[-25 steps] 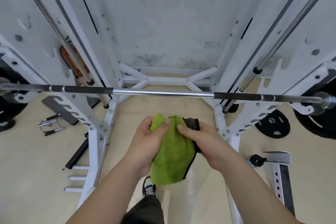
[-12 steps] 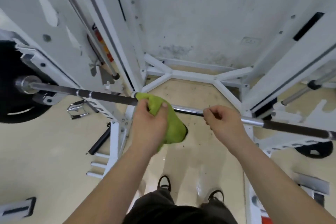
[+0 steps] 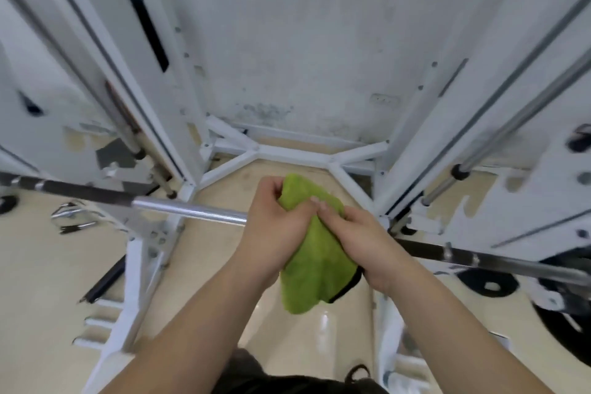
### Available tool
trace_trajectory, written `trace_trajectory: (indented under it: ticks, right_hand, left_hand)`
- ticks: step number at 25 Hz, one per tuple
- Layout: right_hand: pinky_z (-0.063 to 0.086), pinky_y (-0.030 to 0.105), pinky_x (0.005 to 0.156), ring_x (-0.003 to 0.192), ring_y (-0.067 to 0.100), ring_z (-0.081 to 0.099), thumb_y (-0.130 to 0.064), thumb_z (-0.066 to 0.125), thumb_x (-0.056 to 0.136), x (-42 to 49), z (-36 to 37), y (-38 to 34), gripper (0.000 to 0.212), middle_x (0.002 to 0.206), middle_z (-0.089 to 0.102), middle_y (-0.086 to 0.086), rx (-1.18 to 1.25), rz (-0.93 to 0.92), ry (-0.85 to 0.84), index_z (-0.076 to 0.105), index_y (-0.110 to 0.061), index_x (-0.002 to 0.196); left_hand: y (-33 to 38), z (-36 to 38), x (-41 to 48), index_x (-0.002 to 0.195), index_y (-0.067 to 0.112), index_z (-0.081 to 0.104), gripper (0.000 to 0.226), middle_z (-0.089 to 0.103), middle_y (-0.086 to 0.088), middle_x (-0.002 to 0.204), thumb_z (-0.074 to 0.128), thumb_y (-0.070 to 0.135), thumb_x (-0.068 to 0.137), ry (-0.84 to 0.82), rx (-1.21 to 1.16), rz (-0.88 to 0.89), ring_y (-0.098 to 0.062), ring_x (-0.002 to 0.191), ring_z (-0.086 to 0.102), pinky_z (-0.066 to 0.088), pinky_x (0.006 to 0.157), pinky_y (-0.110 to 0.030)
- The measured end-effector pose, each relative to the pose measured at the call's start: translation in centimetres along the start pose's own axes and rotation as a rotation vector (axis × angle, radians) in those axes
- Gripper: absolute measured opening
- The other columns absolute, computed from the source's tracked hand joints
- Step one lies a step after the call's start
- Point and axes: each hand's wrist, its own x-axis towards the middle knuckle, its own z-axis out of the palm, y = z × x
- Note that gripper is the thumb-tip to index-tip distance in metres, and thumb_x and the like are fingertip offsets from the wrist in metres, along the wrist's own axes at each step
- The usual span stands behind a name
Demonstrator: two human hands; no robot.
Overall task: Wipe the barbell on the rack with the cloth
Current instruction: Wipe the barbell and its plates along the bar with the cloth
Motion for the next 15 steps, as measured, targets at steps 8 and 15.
trace_trajectory:
  ticks: [8,15]
  right_hand:
    - [0.043,0.033,0.062,0.067,0.02,0.059,-0.031,0.059,0.098,-6.8,-23.8,7.5,0.031,0.07,0.064,0.007,-0.364,-0.151,0.488,0.067,-0.007,0.079]
    - [0.049,0.037,0.085,0.095,0.02,0.061,-0.022,0.064,0.094,-14.1,-35.2,9.7,0.012,0.095,0.068,-0.002,-0.693,-0.519,1.198,0.075,-0.019,0.097]
  left_hand:
    - [-5.6,22.9,-5.2,0.122,0.024,0.07,0.039,0.07,0.0,0.109,0.059,0.021,0.085,-0.578,0.625,0.377,-0.016,0.103,0.066,0.051,0.093,-0.025]
    - [-4.3,34.6,-7.6,0.113,0.01,0.067,0.017,0.064,-0.001,0.111,0.057,0.012,0.099,-0.516,0.563,0.858,-0.009,0.097,0.054,0.044,0.086,-0.02]
